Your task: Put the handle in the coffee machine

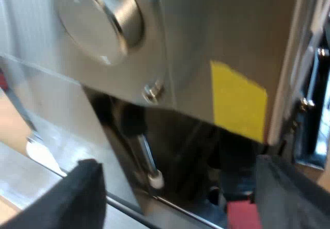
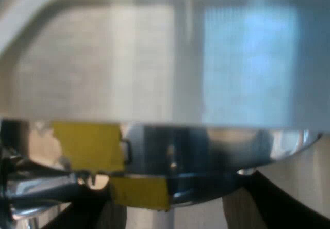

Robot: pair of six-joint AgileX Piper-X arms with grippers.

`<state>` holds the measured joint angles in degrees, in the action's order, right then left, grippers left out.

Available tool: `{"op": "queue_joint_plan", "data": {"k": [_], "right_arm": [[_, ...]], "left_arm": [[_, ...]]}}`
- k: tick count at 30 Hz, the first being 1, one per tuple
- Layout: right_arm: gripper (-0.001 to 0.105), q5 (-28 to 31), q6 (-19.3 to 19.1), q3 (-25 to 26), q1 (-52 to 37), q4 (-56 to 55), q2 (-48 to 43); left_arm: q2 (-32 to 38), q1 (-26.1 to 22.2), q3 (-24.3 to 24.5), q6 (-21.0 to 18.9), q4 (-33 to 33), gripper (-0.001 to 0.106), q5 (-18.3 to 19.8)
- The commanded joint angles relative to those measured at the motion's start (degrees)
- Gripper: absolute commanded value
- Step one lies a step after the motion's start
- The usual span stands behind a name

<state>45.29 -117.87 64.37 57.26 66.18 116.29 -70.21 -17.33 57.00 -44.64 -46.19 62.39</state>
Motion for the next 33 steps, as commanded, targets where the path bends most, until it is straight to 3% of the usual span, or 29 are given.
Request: {"op": "queue_joint_plan", "data": {"k": [1, 3, 13, 19, 24, 28, 33], "right_arm": [[0.045, -0.5, -0.2, 0.8, 0.3, 5.7, -1.1], [0.045, -0.5, -0.2, 0.8, 0.3, 5.7, -1.1], [0.045, -0.4, -0.2, 0.8, 0.3, 5.7, -1.1], [0.045, -0.4, -0.2, 0.8, 0.3, 5.7, -1.1], [0.045, -0.4, -0.2, 0.8, 0.3, 5.7, -1.1], [0.045, -0.4, -0.2, 0.8, 0.3, 5.7, -1.1], [0.045, -0.4, -0.2, 0.8, 0.3, 5.7, -1.1]], "left_arm": [[0.4, 0.3, 0.8, -0.5, 0.8, 0.017, -2.8], [0.3, 0.8, 0.8, -0.2, 1.1, 0.001, -5.8], [-6.2, 1.1, 0.8, -0.4, -0.3, 0.001, -17.4], [-7.5, 1.1, 0.8, 5.1, -7.3, 0.001, -17.3], [-7.5, 1.1, 0.8, 5.6, -8.6, 0.001, -16.9], [-7.5, 1.4, 0.8, 7.6, -12.7, 0.001, -12.4], [-7.5, 3.1, 0.8, 7.6, -14.9, 0.001, -12.4]]}}
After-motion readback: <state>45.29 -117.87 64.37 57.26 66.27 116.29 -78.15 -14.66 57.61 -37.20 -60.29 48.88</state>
